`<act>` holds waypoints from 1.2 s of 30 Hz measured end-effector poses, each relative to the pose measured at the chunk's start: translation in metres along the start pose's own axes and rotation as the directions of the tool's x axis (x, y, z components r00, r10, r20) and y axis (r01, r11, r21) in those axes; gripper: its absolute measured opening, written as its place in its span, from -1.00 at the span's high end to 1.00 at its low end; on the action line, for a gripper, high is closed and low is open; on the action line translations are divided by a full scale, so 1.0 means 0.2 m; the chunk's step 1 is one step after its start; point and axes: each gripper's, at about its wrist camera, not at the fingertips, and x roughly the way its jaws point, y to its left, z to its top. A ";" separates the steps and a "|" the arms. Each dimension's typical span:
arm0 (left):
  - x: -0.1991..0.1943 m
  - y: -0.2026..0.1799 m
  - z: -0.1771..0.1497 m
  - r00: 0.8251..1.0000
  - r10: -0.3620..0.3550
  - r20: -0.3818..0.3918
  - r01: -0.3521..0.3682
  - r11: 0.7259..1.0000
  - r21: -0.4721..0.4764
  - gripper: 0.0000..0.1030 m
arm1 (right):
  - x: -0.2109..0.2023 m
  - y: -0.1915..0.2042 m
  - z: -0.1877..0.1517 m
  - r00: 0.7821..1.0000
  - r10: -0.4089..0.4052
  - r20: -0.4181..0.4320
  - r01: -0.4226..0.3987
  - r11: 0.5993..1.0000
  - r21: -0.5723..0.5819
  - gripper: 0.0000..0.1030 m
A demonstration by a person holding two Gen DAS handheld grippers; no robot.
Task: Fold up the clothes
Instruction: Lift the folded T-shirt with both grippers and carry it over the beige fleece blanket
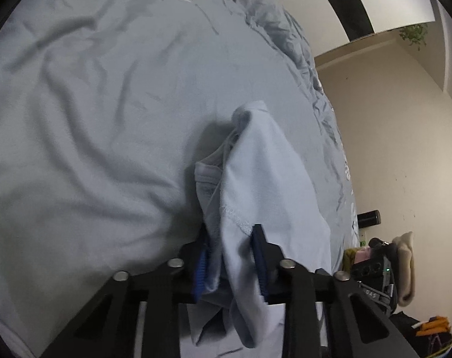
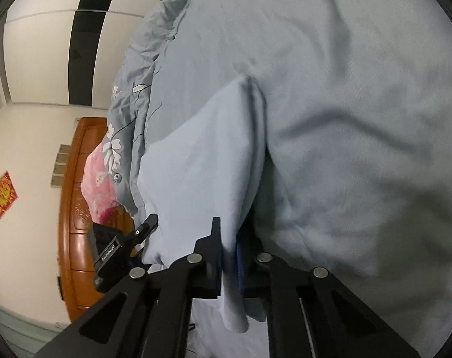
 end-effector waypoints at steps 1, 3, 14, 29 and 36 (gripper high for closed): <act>-0.02 -0.03 -0.02 1.000 0.000 0.008 0.000 1.000 -0.001 0.59 | -0.02 0.02 0.00 1.000 0.005 0.001 -0.005 1.000 -0.008 0.88; -0.06 -0.08 -0.07 1.000 0.001 0.014 -0.001 1.000 -0.007 0.62 | -0.07 0.06 0.01 1.000 0.010 0.000 -0.010 1.000 -0.021 0.89; -0.30 -0.44 -0.36 0.999 -0.032 0.028 0.030 0.999 0.044 0.65 | -0.49 0.27 -0.10 1.000 -0.014 0.027 0.017 0.994 -0.106 0.89; -0.67 -1.53 -0.44 0.975 -0.164 0.147 0.092 0.909 0.406 0.65 | -1.50 0.98 -0.09 0.972 0.119 0.205 0.001 0.863 -0.506 0.89; -0.46 -2.07 -0.55 0.974 -0.221 0.049 0.159 0.823 0.545 0.65 | -2.06 1.02 0.00 0.939 0.112 0.325 0.097 0.821 -0.563 0.89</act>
